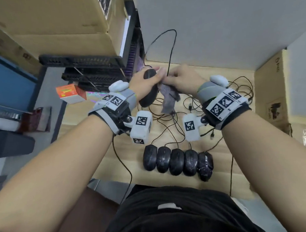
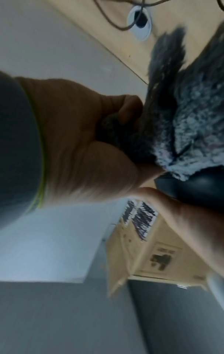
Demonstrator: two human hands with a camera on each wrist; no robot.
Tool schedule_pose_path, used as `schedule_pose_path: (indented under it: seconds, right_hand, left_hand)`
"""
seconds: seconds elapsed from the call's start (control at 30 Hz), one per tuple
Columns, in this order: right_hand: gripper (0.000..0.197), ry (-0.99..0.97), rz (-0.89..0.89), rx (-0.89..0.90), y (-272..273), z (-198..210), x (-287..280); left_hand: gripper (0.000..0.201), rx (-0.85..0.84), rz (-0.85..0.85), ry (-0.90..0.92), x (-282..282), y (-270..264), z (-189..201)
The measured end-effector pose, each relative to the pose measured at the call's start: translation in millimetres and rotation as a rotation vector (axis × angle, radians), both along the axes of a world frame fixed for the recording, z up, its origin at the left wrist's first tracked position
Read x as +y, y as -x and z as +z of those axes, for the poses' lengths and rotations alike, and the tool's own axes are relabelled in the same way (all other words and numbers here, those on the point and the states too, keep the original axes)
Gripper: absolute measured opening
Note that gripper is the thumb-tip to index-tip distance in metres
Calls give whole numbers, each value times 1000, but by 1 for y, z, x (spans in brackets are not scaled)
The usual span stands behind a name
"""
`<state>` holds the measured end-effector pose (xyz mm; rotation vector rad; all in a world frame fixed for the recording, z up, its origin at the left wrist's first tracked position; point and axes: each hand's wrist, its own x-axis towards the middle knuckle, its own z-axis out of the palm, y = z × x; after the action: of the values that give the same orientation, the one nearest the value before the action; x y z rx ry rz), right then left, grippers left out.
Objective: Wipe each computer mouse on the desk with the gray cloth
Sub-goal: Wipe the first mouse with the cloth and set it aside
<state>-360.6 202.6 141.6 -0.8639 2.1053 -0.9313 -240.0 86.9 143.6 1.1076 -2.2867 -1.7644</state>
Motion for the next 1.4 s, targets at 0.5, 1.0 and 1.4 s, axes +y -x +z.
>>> schedule_pose_path:
  seconds: [0.5, 1.0, 1.4]
  right_hand:
    - [32, -538, 526, 71, -43, -14, -33]
    - [22, 126, -105, -247, -35, -14, -46]
    - [16, 240, 191, -82, -70, -9, -58]
  left_hand:
    - [35, -142, -153, -69, -29, -15, -29]
    - [13, -89, 265, -291, -72, -42, -47]
    - [12, -121, 328, -368, -79, -25, -38]
